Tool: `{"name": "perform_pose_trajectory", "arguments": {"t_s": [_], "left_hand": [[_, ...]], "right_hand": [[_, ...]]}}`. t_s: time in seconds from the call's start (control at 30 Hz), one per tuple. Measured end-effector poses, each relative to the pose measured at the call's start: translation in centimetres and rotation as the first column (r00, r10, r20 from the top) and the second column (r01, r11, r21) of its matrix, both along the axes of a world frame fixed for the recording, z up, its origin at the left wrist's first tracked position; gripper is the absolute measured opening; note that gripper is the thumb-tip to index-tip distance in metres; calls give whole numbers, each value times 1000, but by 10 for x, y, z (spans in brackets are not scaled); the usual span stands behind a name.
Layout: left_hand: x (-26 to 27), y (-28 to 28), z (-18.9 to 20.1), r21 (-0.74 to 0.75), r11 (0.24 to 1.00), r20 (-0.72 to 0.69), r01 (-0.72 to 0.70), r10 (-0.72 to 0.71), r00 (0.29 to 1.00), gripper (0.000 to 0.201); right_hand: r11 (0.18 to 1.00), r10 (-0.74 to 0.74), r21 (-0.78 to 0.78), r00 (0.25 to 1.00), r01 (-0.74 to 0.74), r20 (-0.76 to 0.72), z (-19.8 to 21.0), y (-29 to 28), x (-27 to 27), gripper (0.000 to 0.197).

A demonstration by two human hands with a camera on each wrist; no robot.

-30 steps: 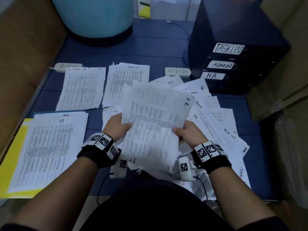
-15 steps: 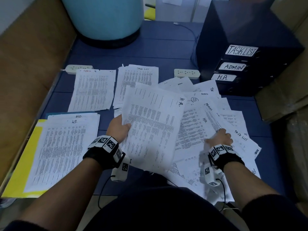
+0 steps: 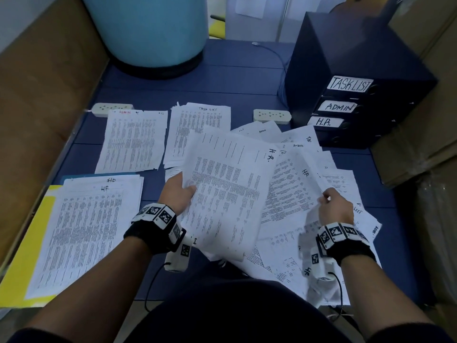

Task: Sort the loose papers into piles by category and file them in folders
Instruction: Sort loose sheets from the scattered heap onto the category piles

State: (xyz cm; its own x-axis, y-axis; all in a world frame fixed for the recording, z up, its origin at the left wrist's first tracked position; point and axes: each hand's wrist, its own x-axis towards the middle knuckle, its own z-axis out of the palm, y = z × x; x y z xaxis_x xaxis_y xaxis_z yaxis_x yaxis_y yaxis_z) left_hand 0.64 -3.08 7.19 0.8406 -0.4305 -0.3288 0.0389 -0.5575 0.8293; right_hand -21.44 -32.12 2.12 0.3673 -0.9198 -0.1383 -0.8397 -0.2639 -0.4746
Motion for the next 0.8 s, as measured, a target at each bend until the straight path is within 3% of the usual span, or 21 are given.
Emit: {"name": "perform_pose_trajectory", "arguments": {"t_s": [0.1,0.2,0.37,0.63,0.8], "left_hand": [[-1,-4,1,-16,1000,0,13,-13,1000,29],[-1,-5,2,-38,999,-8,15,-15,1000,26],[0,-6,7,-27,998,16,57,-56,998,22],[-10,-27,29,-134,984,61,114,-107,992,15],[-9,-19,31,-173,982,96,74,-58,994,13]], "right_hand": [[996,28,-85,998,-24,48,10,2,0,19],[994,22,-112,979,1,205,27,-1,-1,22],[994,107,-51,891,-94,442,70,-8,0,17],[925,185,143,746,-352,639,111,8,26,25],[891,67,232,620,-390,782,119,26,40,18]]}}
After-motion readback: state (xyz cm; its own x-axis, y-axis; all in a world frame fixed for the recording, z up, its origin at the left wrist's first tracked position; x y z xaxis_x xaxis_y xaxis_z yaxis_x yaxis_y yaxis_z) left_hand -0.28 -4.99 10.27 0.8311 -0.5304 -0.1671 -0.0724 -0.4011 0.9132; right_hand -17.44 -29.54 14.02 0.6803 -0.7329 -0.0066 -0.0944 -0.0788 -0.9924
